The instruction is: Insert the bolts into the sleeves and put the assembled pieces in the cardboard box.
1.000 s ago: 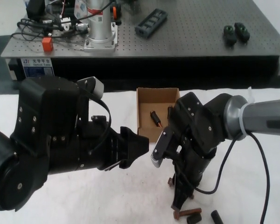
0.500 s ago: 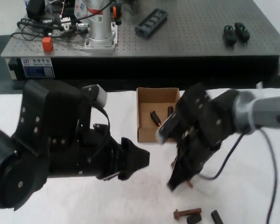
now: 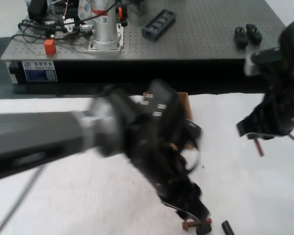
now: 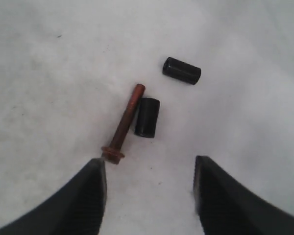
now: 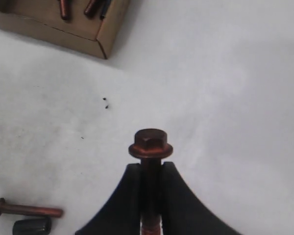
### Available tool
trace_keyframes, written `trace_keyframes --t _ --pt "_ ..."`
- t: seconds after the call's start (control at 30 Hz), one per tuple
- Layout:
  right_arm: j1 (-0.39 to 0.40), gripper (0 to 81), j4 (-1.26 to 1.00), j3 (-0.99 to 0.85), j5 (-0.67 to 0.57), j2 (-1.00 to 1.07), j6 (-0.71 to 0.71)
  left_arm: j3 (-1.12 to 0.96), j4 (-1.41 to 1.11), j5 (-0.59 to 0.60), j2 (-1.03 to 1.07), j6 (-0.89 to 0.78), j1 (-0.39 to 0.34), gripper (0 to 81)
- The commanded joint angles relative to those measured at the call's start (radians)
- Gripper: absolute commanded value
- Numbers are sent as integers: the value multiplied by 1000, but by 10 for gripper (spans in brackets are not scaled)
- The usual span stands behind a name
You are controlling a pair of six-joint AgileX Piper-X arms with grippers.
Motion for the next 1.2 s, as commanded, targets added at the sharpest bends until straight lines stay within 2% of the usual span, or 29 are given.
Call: trace_keyframes --t 0.0,0.1,0.37,0.6,1.17 --pt "-27 7 18 -6 -33 -31 4 35 -5 -5 -47 25 13 372" --pt "-62 7 18 -6 -89 -56 6 -66 48 -69 49 59 -17 372" --pt "-89 7 16 -6 -103 -70 20 -126 76 -70 128 84 -38 368" --pt "-89 7 16 -6 -121 -70 20 -126 14 -21 131 100 -46 248" --pt "-89 7 16 -6 -125 -75 26 -126 70 -24 175 123 -46 248"
